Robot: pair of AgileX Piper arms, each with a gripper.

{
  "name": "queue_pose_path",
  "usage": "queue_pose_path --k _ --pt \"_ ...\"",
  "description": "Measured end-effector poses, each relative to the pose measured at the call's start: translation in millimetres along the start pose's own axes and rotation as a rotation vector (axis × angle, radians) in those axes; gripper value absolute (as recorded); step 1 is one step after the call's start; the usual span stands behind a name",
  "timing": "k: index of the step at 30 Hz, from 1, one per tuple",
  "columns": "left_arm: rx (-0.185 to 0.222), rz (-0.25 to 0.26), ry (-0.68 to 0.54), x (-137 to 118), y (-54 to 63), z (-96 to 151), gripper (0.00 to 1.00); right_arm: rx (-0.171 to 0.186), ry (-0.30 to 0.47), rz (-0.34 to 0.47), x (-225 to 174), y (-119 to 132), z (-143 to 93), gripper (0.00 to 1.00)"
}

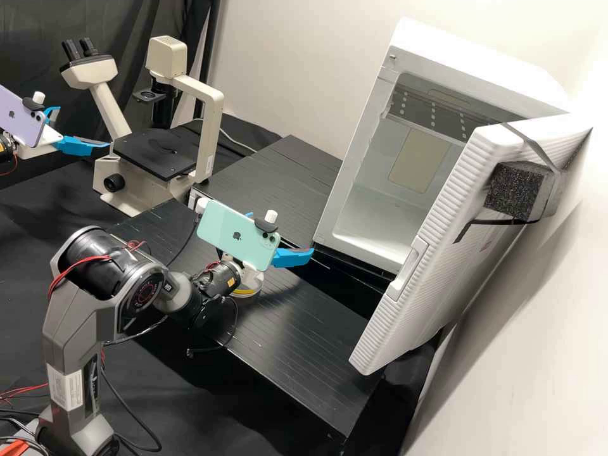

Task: Return the petri dish to the incubator.

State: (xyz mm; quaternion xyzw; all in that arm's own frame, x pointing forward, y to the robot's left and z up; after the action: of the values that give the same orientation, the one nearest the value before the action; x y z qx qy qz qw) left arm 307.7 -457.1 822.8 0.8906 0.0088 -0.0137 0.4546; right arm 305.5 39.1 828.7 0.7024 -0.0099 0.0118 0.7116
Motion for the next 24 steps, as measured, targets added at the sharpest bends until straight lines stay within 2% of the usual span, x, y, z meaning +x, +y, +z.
queue_pose_path --k 11,14,18,20,22,24 --pt "0.0 0.0 0.0 0 0.0 0 1.0 -0.001 -0.003 0.004 -9 -1 3 1.0" --pt "0.0 0.0 0.0 0 0.0 0 1.0 -0.001 0.004 0.017 -31 1 7 1.0" --pt "0.0 0.0 0.0 0 0.0 0 1.0 0.032 0.047 0.088 -68 9 8 1.0" --pt "0.0 0.0 0.0 0 0.0 0 1.0 0.037 0.075 0.121 -86 11 8 1.0" --pt "0.0 0.0 0.0 0 0.0 0 1.0 0.052 0.096 0.14 -109 10 9 1.0" --pt "0.0 0.0 0.0 0 0.0 0 1.0 0.051 0.113 0.142 -123 7 8 1.0"
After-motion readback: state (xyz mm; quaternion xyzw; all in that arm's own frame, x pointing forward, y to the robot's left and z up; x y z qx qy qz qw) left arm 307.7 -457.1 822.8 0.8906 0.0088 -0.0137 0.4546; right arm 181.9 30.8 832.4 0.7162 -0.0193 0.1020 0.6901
